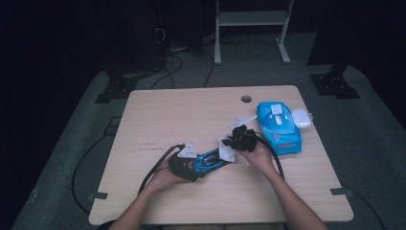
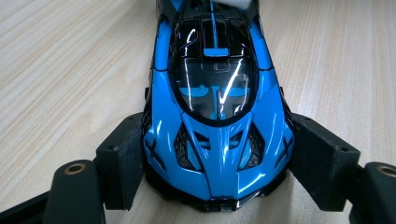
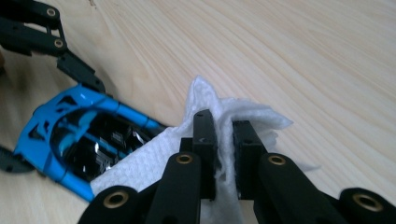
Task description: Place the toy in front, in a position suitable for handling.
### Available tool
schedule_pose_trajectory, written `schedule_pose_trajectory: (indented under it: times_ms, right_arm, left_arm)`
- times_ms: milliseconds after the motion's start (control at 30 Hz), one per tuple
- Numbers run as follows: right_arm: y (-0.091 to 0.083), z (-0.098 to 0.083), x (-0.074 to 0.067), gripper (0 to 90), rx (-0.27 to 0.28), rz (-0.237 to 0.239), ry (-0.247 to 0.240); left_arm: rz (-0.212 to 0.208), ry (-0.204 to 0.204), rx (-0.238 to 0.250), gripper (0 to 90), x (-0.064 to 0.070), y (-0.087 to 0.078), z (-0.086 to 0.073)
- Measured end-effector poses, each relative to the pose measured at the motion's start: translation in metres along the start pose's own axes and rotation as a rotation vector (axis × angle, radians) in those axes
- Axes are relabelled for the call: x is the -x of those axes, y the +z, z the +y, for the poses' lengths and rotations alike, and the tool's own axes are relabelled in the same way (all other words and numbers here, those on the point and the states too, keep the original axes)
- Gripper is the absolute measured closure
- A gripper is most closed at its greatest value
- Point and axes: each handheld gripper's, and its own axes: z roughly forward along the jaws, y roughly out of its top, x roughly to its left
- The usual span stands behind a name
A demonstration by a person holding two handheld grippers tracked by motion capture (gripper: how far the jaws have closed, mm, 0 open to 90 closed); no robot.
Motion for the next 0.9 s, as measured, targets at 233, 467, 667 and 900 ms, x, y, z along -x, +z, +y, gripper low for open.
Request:
schedule_pose_trajectory:
  times_ms: [233,467,667,900]
  right_arm:
    - [-0.025,-0.027,0.0,82.1,-0.012,-0.012,-0.013]
    - [-0.028,-0.034,-0.012,82.1,-0.008,-0.021,-0.05]
    - [-0.029,-0.034,-0.016,82.1,-0.005,-0.036,-0.061]
    - [-0.037,-0.031,-0.021,82.1,0.03,-0.019,-0.059]
  left_arm:
    - [-0.002,-0.001,0.003,25.6,0.0,0.0,0.0]
    - [0.002,-0.002,0.004,25.6,0.001,0.0,-0.001]
    - [0.002,0.0,0.006,25.6,0.001,0.0,-0.001]
    - [0.003,0.0,0.004,25.6,0.001,0.0,-0.001]
